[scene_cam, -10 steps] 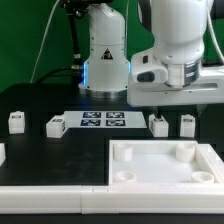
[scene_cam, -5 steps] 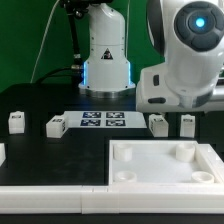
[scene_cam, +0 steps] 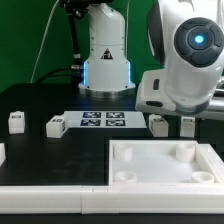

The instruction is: Assemble one leg

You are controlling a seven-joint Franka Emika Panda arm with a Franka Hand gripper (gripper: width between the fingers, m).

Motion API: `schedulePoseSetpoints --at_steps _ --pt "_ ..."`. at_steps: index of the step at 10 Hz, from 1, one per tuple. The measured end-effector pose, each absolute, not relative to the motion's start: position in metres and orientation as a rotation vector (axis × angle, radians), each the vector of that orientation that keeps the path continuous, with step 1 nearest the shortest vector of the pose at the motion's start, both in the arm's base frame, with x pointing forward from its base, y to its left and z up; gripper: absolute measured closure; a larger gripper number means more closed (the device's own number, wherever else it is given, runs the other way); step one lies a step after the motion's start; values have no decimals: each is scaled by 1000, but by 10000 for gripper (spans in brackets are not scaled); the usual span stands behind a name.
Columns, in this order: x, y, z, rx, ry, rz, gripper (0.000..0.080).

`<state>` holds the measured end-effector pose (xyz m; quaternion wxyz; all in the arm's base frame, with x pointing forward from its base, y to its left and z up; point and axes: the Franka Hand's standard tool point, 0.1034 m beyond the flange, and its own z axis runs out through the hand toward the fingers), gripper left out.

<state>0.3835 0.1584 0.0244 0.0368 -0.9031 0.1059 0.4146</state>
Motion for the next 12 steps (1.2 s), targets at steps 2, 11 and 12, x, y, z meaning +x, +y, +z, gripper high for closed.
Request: schedulePoseSetpoints --at_steps 2,11,12 --pt "384 165 27 -2779 306 1263 151" --pt "381 176 9 -2802 281 1219 151" --pt "381 176 9 -2802 280 1219 252"
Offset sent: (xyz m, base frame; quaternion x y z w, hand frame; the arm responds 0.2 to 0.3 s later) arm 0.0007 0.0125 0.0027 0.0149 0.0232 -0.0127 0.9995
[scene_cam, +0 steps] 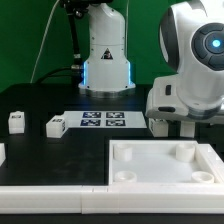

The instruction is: Assemble one leg

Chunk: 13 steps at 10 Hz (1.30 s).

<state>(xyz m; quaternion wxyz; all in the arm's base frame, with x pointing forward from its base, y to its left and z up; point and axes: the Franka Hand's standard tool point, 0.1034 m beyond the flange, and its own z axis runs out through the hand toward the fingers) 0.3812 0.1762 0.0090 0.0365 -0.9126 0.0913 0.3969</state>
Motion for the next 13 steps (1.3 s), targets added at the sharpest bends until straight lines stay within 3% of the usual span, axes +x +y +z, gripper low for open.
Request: schedulePoseSetpoints --at_steps 1,2,3,9,13 --pt "381 176 9 -2802 280 1219 252" --pt "381 176 9 -2802 281 1219 436" --pt "381 176 9 -2802 281 1219 511" --pt "382 176 11 -2798 273 1224 511" --pt "405 161 70 -2770 249 1218 509"
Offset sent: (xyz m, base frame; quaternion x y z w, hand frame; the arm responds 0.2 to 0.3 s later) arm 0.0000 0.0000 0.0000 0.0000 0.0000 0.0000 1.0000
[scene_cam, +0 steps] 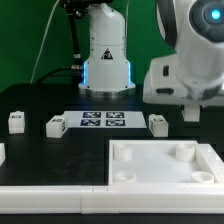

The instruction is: Assemble one leg

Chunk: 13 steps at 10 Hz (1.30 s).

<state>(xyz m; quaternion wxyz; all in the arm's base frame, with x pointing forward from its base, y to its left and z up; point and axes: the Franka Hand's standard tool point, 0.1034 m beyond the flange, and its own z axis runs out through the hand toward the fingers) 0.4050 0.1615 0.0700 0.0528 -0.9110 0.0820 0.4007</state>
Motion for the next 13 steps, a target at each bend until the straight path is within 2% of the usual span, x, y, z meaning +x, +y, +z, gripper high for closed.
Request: schedulePoseSetpoints --at_steps 1,4,7,8,9,13 --pt "409 161 75 -2780 250 1191 509" --pt "416 164 70 -2822 259 1073 509" --pt "428 167 68 -2945 280 641 509" --pt "422 163 62 -2962 240 559 509" --pt "431 162 63 -2987 223 458 509" --pt "457 157 90 -3018 151 -7 509"
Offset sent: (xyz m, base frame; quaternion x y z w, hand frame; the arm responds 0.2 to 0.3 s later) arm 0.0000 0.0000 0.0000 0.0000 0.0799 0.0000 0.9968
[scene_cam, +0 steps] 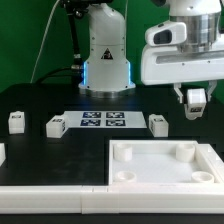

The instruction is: Assemble one leg

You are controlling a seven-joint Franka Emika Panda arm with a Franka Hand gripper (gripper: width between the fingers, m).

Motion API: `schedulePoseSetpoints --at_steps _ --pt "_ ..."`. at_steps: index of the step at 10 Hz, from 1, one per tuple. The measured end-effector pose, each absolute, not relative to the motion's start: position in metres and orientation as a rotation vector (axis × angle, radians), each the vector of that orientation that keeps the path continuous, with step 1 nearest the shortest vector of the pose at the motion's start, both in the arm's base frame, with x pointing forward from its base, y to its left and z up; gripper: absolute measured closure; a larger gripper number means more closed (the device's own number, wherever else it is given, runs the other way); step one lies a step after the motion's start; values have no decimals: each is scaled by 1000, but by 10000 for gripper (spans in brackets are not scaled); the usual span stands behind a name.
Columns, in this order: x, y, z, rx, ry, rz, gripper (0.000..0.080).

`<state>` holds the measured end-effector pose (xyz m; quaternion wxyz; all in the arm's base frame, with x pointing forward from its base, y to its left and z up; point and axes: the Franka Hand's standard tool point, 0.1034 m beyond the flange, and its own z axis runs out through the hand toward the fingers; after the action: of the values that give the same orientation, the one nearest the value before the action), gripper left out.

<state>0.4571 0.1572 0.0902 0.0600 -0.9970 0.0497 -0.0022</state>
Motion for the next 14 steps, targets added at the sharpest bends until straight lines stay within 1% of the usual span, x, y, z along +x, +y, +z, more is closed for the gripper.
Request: schedulePoseSetpoints --at_steps 1,2,4,6,8,12,14 --pt "456 162 88 -2999 163 -149 509" --pt "450 165 86 -2992 145 -207 509" --pt "462 164 93 -2966 46 -389 509" --pt "481 147 100 -2990 -68 -396 509" --pt "498 134 101 -3000 -200 -434 509" --pt "499 133 99 -3001 -224 -432 509" --pt "532 119 105 -2999 -298 -485 509"
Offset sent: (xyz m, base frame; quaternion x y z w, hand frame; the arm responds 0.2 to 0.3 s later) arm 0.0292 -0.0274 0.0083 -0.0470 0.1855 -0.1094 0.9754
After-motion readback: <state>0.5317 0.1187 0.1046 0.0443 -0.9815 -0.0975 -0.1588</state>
